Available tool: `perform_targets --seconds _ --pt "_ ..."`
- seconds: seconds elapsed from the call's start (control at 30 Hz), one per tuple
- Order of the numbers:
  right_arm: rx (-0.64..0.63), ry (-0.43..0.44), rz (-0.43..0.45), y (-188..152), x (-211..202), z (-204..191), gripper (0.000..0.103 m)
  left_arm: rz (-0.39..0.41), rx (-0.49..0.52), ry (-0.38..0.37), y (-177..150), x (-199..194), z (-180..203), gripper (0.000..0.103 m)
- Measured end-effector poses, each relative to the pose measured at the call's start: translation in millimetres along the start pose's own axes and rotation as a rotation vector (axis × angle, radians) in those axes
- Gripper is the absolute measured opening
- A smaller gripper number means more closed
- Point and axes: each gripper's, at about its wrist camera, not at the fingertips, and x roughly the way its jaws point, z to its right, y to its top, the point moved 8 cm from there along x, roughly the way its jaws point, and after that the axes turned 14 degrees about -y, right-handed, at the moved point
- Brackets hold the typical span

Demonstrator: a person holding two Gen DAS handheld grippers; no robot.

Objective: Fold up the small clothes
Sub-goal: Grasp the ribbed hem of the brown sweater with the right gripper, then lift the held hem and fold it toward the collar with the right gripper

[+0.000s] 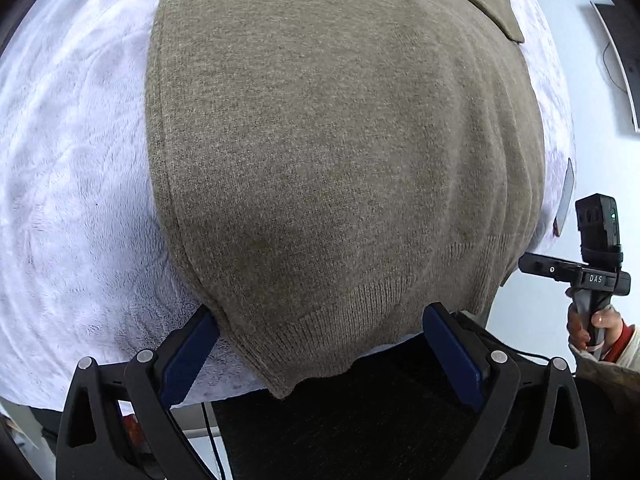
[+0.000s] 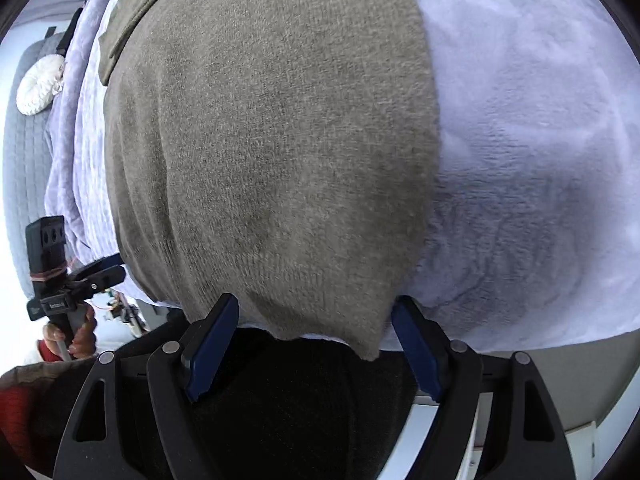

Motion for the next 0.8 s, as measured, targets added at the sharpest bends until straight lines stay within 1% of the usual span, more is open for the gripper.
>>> perform_targets --seconds 0.03,0.07,0.1,0.13,0.17,0.2,0.23,0.3,0.37,0.43,0.5,0.6,0.7,0.77,0.8 --pt "0.004 0.012 -0.003 1 0 -1 0.081 0.001 0.000 0.017 -1 0 -1 0.089" --pt "0.009 0.018 -0.004 2 0 -1 0.071 -0.002 0.004 0.051 -1 0 -2 0.070" --pt "0.020 0.016 -0.006 2 -1 0 0.057 -0.005 0.011 0.087 -1 -1 -3 0.061" --pt "0.034 0.005 -0.011 3 -2 4 0.025 -0.003 0.015 0.097 4 -6 -7 0.044" --pt "0.047 0.014 -0.014 3 -3 6 0.017 -0.001 0.009 0.069 4 -10 -8 0.027" --pt "0.059 0.049 -0.011 4 -7 5 0.016 -0.001 -0.005 0.035 3 -11 -10 0.020" --pt "0.058 0.074 -0.007 4 -12 4 0.015 0.003 -0.024 -0.006 4 -15 -11 0.017" --pt "0.041 0.137 0.015 6 -26 -4 0.013 0.023 -0.029 -0.053 6 -30 -13 0.017" --pt "0.034 0.205 0.050 13 -43 -9 0.012 0.053 -0.021 -0.094 12 -45 -7 0.017" --pt "0.047 0.279 0.110 28 -67 -18 0.011 0.097 -0.020 -0.138 23 -59 1 0.017" --pt "0.070 0.342 0.175 45 -87 -23 0.009 0.152 -0.009 -0.166 39 -77 8 0.017" --pt "0.103 0.421 0.267 74 -111 -35 0.007 0.236 0.013 -0.183 69 -100 17 0.017" --pt "0.105 0.467 0.336 107 -132 -44 0.007 0.321 0.037 -0.193 103 -123 24 0.017" --pt "0.105 0.481 0.373 127 -144 -51 0.007 0.372 0.055 -0.185 126 -138 27 0.017" --pt "0.108 0.488 0.391 138 -150 -54 0.007 0.388 0.063 -0.178 133 -143 28 0.017"
